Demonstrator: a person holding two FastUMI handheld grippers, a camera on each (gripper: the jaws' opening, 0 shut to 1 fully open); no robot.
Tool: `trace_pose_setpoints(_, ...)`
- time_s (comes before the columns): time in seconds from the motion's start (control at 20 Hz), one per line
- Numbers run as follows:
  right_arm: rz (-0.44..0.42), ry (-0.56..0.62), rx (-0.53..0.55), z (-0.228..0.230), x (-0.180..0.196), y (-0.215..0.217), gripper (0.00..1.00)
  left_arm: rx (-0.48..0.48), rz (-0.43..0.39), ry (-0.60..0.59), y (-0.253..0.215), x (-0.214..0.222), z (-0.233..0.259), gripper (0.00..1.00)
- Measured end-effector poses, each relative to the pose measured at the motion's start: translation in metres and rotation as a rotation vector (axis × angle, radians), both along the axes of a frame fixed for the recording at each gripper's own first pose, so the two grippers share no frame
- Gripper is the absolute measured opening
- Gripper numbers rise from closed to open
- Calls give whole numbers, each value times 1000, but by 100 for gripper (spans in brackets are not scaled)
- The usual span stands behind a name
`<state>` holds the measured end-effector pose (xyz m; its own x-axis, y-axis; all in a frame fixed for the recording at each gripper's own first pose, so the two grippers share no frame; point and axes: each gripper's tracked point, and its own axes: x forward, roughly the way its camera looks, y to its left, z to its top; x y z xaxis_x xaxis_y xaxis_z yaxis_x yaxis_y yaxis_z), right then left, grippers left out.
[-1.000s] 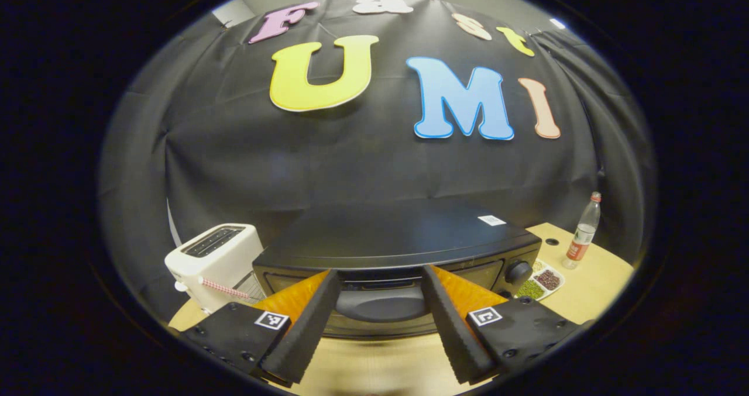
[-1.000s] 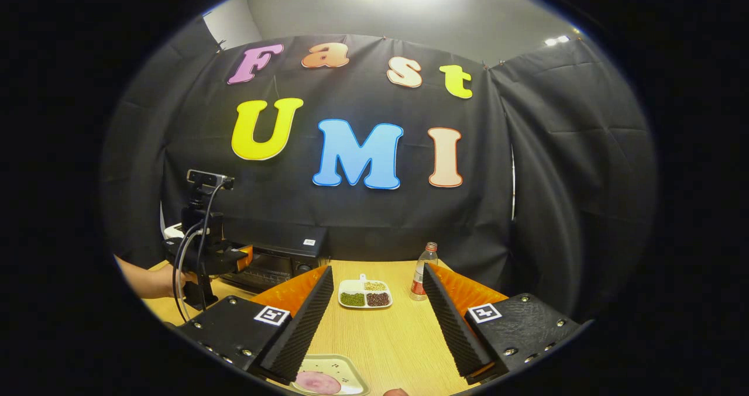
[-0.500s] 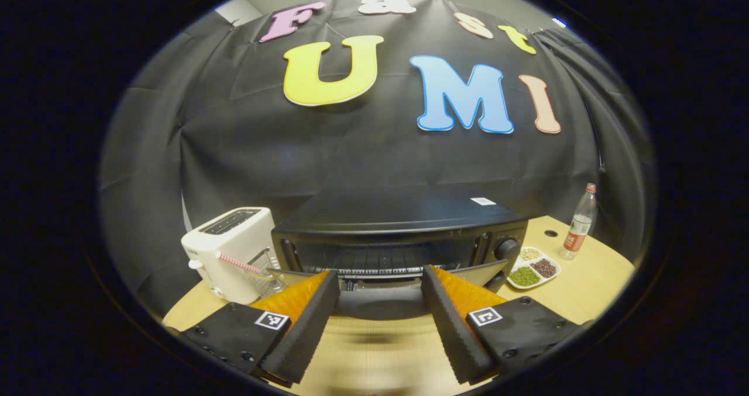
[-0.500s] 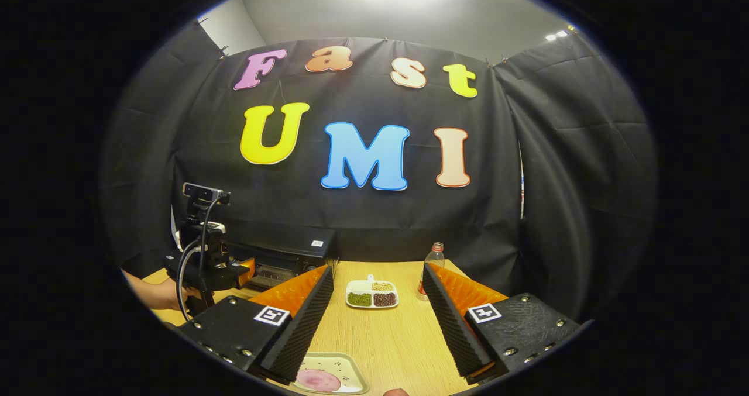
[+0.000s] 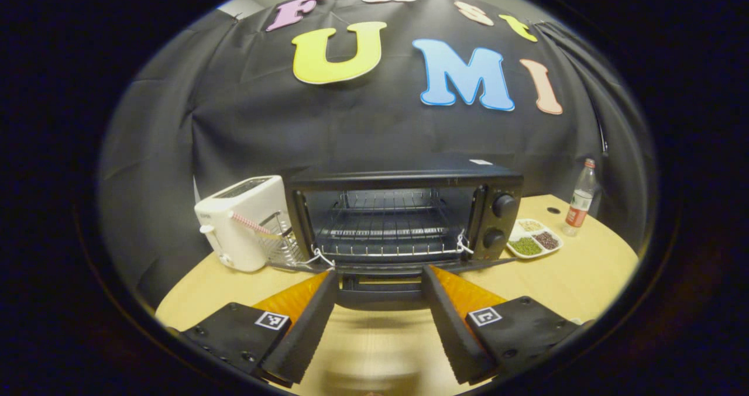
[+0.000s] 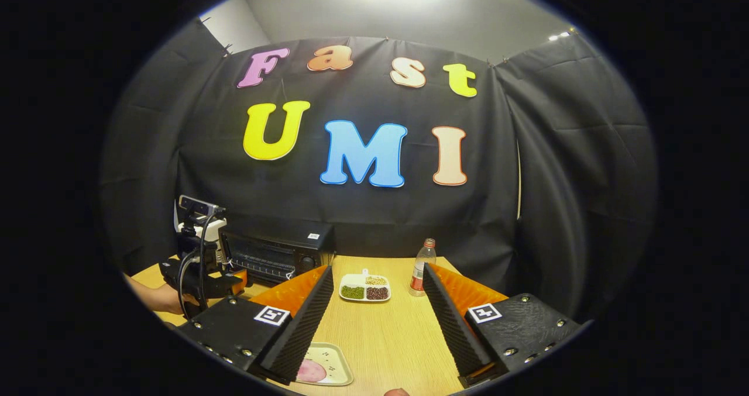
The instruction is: Open the electric oven with the left hand, put the food in, and close the electric oven.
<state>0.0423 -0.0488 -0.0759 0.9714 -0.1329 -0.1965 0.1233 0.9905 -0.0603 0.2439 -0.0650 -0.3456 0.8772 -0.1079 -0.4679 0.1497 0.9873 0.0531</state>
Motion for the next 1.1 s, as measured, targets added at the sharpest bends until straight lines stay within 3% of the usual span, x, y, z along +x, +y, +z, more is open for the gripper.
trace_pose_setpoints(0.2, 11, 17, 2, -4, -8, -1, 95, -45, 33, 52, 3, -14, -14, 92)
trace_pose_setpoints(0.25, 15, 21, 2, -6, -10, -1, 95, -32, 29, 53, 3, -16, -16, 92)
trace_pose_setpoints(0.3, 17, 24, 3, -6, -11, -1, 95, -21, 23, 54, 1, -17, -18, 100)
trace_pose_setpoints(0.4, 22, 26, 7, -7, -12, -1, 95, -12, 19, 67, 2, -22, -25, 91)
trace_pose_setpoints(0.45, 25, 27, 10, -7, -12, 0, 95, -13, 21, 82, 3, -26, -31, 95)
trace_pose_setpoints(0.5, 27, 29, 11, -7, -12, 0, 95, -14, 25, 102, 4, -30, -37, 91)
trace_pose_setpoints(0.55, 29, 33, 12, -8, -13, 1, 95, -13, 30, 123, 5, -34, -44, 95)
trace_pose_setpoints(0.65, 33, 43, 16, -8, -14, 1, 95, -14, 38, 146, 4, -38, -52, 96)
trace_pose_setpoints(0.75, 40, 39, 22, -6, -15, 2, 95, -31, 28, 134, -2, -40, -46, 100)
trace_pose_setpoints(0.85, 51, 39, 23, -7, -13, 4, 95, -37, 18, 110, -8, -42, -34, 95)
trace_pose_setpoints(0.9, 57, 40, 23, -7, -11, 5, 95, -41, 12, 98, -10, -44, -27, 100)
trace_pose_setpoints(0.95, 67, 46, 28, -9, -9, 6, 95, -48, 6, 84, -12, -47, -17, 96)
trace_pose_setpoints(1.0, 79, 52, 37, -11, -6, 9, 95, -56, 0, 68, -14, -50, -6, 100)
trace_pose_setpoints(1.05, 91, 57, 48, -13, -3, 12, 95, -66, -7, 48, -16, -54, 7, 92)
trace_pose_setpoints(1.1, 108, 63, 64, -16, 0, 15, 95, -82, -14, 24, -18, -58, 21, 100)
